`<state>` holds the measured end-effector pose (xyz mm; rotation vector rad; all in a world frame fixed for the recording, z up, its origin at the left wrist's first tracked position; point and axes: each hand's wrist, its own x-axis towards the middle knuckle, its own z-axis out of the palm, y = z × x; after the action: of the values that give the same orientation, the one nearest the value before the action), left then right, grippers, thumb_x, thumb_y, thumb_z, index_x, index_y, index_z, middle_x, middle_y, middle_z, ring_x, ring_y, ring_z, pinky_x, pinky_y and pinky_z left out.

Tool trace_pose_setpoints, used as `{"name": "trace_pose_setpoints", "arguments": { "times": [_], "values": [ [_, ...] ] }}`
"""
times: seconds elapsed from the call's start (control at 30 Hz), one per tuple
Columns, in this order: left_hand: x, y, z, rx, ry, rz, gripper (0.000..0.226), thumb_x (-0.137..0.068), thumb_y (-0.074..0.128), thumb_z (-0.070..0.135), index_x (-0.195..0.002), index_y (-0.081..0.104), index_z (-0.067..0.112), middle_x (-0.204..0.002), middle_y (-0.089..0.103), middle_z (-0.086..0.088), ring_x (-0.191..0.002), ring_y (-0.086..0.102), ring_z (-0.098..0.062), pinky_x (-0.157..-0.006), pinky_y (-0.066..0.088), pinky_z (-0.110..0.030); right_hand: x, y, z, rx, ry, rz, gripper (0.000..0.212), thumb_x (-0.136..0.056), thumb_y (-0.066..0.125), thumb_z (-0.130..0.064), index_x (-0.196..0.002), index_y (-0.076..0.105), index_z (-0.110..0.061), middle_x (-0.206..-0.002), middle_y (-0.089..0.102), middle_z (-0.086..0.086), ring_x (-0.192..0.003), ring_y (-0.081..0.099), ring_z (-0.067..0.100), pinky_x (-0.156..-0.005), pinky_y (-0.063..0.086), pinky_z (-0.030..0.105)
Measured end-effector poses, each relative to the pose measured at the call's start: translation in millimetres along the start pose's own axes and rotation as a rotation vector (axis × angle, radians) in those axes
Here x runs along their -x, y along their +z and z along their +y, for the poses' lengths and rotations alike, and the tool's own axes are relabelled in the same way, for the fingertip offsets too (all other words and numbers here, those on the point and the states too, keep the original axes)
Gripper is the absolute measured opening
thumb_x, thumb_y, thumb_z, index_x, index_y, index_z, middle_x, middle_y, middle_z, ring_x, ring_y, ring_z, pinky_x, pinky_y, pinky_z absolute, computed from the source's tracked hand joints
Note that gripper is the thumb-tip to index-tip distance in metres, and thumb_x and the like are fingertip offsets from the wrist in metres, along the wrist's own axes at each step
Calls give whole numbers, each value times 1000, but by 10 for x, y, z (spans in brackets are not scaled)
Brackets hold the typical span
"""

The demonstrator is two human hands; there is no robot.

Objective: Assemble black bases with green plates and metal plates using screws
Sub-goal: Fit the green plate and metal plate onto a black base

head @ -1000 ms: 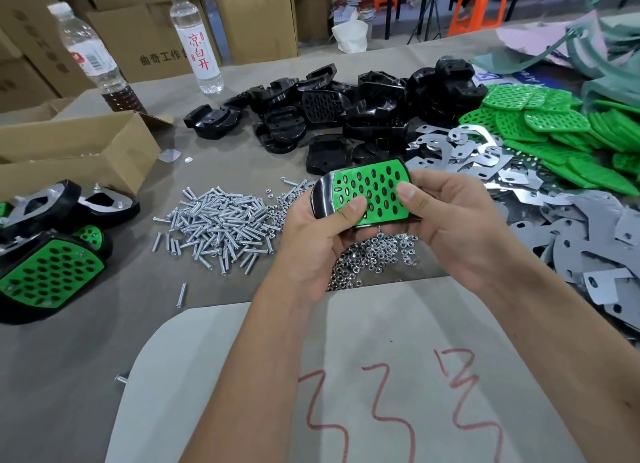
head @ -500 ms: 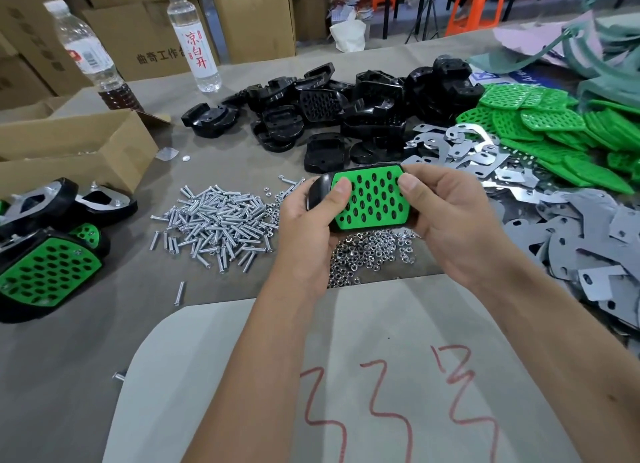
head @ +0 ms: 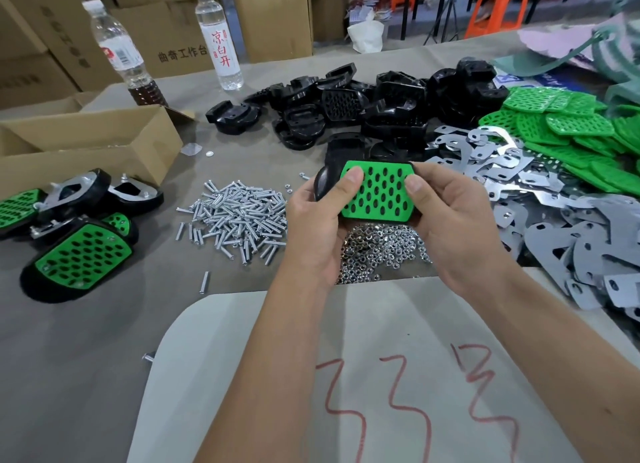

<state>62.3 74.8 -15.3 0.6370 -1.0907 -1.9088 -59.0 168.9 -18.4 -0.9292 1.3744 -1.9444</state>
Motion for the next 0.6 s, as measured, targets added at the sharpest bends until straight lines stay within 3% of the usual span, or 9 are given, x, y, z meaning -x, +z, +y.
{"name": "trace_pose_setpoints", "arguments": {
  "times": [0.1,0.17,0.23,0.3,0.37,0.47,0.6],
  "values": [
    [-25,-63,75,69,34,163,7,-87,79,10,-83,76,15,-87,78,-7,-80,76,-19,-65,60,-31,-19,184,6,83,31,-63,21,-107,54,-20,-121,67,-12,-112,74,11,-106,72,24,-88,62,45],
    [-60,-165,179,138,92,299,9,-87,80,12,-90,72,14,-84,78,-4,-77,75,-16,-66,62,-34,-24,363,28,406,-58,-95,20,-107,54,-24,-122,63,-15,-107,71,3,-95,69,16,-81,60,34],
    [-98,-316,306,210,136,436,26,-89,79,20,-109,67,11,-95,78,-5,-83,75,-18,-74,64,-40,-30,541,64,823,-194,-179,17,-103,61,-25,-117,64,-16,-107,67,-2,-97,63,16,-86,53,36],
    [-123,-506,425,266,174,530,43,-91,77,29,-127,62,10,-111,75,-9,-91,74,-21,-72,63,-37,-34,741,96,1178,-264,-388,21,-99,65,-32,-116,65,-19,-112,60,1,-111,52,22,-95,46,39],
    [-136,-650,486,289,203,551,44,-93,76,34,-129,64,12,-110,74,-7,-94,73,-22,-71,61,-35,-38,929,147,1403,-281,-537,32,-97,66,-39,-124,62,-23,-117,53,7,-118,43,29,-97,46,43],
    [-126,-697,503,308,189,552,31,-94,74,34,-119,68,16,-98,75,-1,-89,74,-20,-73,62,-35,-70,1102,217,1474,-314,-572,36,-98,63,-32,-133,58,-22,-119,50,11,-122,41,33,-95,46,45],
    [-118,-622,466,341,115,488,7,-97,66,22,-96,70,16,-80,76,0,-79,75,-20,-75,62,-35,-117,976,165,1428,-325,-498,19,-100,60,-21,-117,62,-13,-114,56,12,-114,49,32,-89,43,41]
  ]
}}
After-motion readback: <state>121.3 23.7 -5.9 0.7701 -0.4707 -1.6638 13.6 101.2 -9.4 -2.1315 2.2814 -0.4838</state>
